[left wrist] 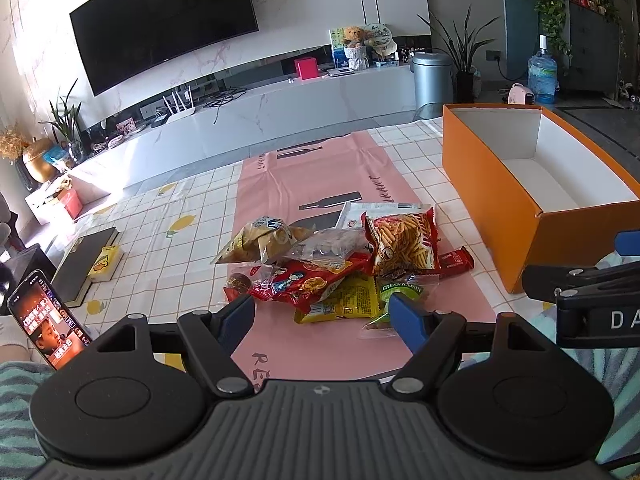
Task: Organize snacks
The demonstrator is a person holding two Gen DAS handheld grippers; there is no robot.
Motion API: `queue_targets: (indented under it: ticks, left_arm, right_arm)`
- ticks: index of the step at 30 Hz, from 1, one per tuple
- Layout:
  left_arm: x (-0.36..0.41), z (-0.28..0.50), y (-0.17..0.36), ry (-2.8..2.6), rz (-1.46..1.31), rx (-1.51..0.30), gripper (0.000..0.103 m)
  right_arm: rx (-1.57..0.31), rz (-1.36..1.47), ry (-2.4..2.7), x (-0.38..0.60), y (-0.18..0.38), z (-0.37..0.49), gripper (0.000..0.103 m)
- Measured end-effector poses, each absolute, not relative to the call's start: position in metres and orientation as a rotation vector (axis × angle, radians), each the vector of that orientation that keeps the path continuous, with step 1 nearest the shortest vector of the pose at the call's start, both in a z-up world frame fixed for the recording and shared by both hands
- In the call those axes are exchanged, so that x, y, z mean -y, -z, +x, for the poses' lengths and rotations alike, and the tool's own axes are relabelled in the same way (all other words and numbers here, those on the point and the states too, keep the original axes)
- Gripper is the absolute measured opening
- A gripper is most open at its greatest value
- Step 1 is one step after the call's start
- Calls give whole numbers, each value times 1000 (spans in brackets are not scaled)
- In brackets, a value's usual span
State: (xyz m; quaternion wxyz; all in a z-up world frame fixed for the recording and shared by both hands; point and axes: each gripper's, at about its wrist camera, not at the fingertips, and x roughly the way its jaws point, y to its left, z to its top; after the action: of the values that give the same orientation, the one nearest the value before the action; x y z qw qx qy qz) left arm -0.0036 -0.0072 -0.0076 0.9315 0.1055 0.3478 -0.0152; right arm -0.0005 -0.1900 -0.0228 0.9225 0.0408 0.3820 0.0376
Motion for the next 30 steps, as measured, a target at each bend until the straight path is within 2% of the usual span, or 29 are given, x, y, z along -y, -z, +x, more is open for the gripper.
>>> queue_targets:
  ticks: [30]
  left_arm:
    - [7,-2,7,28,219,-713,90]
  right_arm:
    - [-798,68,-62,187,22,3,99]
